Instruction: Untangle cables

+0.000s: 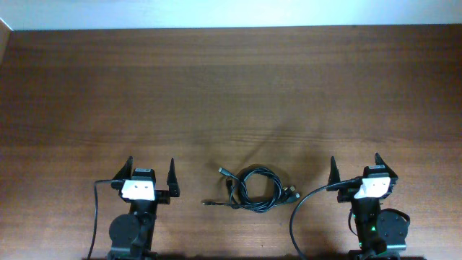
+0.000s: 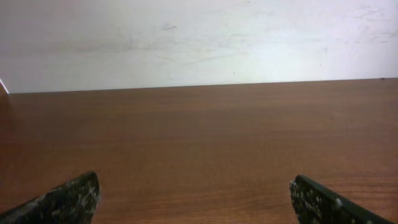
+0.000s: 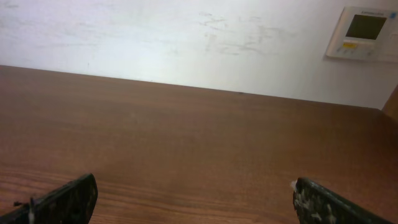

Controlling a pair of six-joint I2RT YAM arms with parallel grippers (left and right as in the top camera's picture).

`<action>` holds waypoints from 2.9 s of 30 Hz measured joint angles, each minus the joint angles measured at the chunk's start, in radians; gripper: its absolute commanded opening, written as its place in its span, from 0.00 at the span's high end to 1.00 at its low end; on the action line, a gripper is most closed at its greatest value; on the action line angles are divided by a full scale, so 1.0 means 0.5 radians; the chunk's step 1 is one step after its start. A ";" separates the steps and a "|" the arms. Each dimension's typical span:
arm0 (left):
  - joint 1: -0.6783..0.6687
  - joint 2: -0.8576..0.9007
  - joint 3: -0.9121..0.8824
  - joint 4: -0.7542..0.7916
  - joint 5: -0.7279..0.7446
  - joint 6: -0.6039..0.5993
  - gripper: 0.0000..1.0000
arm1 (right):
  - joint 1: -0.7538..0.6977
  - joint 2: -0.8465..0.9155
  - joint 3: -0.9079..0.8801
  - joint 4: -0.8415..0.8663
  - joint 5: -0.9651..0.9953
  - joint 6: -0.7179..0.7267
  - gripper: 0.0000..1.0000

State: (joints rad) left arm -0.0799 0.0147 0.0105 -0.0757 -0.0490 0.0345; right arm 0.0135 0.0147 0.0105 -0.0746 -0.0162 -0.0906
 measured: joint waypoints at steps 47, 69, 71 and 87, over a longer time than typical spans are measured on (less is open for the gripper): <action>0.000 0.000 0.000 0.000 0.000 0.000 0.01 | 0.000 0.000 0.000 0.000 0.000 0.002 0.01; 0.000 0.000 0.000 0.000 0.000 0.000 0.01 | 0.000 0.000 0.000 0.000 0.000 0.000 0.01; 0.000 0.000 0.000 0.000 0.000 0.000 0.01 | 0.000 0.000 0.000 0.000 0.000 0.000 0.01; 0.000 0.000 0.044 -0.105 0.087 -0.001 0.01 | 0.000 0.000 0.000 0.000 0.000 0.001 0.01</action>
State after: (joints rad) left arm -0.0799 0.0147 0.0326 -0.1284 -0.0055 0.0341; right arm 0.0135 0.0147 0.0105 -0.0746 -0.0162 -0.0902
